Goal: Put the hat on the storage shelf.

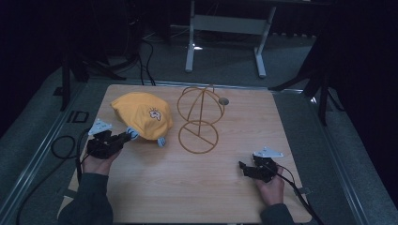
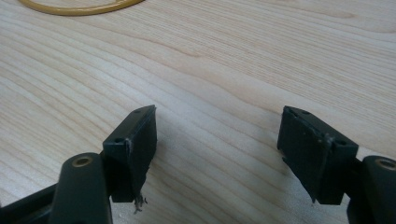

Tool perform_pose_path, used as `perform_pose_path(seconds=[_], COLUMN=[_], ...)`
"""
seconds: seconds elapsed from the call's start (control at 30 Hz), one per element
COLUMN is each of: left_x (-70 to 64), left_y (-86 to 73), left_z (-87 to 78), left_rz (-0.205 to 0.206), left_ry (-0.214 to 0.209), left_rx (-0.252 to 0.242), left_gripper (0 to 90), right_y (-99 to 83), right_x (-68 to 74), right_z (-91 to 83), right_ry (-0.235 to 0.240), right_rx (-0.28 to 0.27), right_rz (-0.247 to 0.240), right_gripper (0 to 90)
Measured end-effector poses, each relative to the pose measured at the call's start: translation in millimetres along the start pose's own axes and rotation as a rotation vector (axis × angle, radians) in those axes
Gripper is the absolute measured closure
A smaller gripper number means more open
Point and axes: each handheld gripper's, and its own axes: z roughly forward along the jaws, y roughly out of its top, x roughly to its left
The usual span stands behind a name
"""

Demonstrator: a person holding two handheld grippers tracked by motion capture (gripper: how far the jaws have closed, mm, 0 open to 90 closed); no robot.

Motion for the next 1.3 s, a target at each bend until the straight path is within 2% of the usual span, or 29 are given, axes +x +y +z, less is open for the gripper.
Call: perform_pose_path(seconds=[0.1, 0.3, 0.57, 0.77, 0.87, 0.97, 1.07, 1.3], left_x=[-3.2, -10.0, -20.3, -21.4, -16.1, -8.1, 1.3, 16.8], left_y=[5.8, 15.6, 30.6, 39.0, 41.6, 42.3, 42.3, 43.9], left_z=[-3.5, -11.4, -28.4, -33.0, -28.8, -19.5, -10.5, 8.4], left_rz=[-0.002, 0.009, 0.044, 0.049, 0.042, 0.028, 0.009, -0.006], left_ry=[-0.029, -0.043, -0.066, -0.086, -0.086, -0.072, -0.079, -0.04], left_rx=[-0.016, -0.051, -0.096, -0.121, -0.12, -0.096, -0.088, -0.031], left_gripper=[84.2, 84.2, 84.2, 84.2, 84.2, 84.1, 83.7, 79.6], right_y=[0.0, 0.0, 0.0, 0.0, 0.0, 0.0, 0.0, 0.0], right_x=[0.0, 0.0, 0.1, 0.2, 0.1, 0.2, 0.1, -0.1], right_z=[0.0, 0.0, 0.0, -0.1, -0.1, 0.0, 0.0, 0.1], right_ry=[0.0, 0.0, 0.0, 0.0, 0.0, 0.0, 0.0, -0.001], right_rx=[0.0, 0.0, 0.0, 0.002, 0.001, 0.001, -0.001, -0.001], right_rz=[0.0, 0.0, 0.001, 0.002, 0.001, 0.001, 0.0, -0.002], right_gripper=[28.2, 28.2, 28.2, 28.2, 28.2, 28.2, 28.2, 28.1])
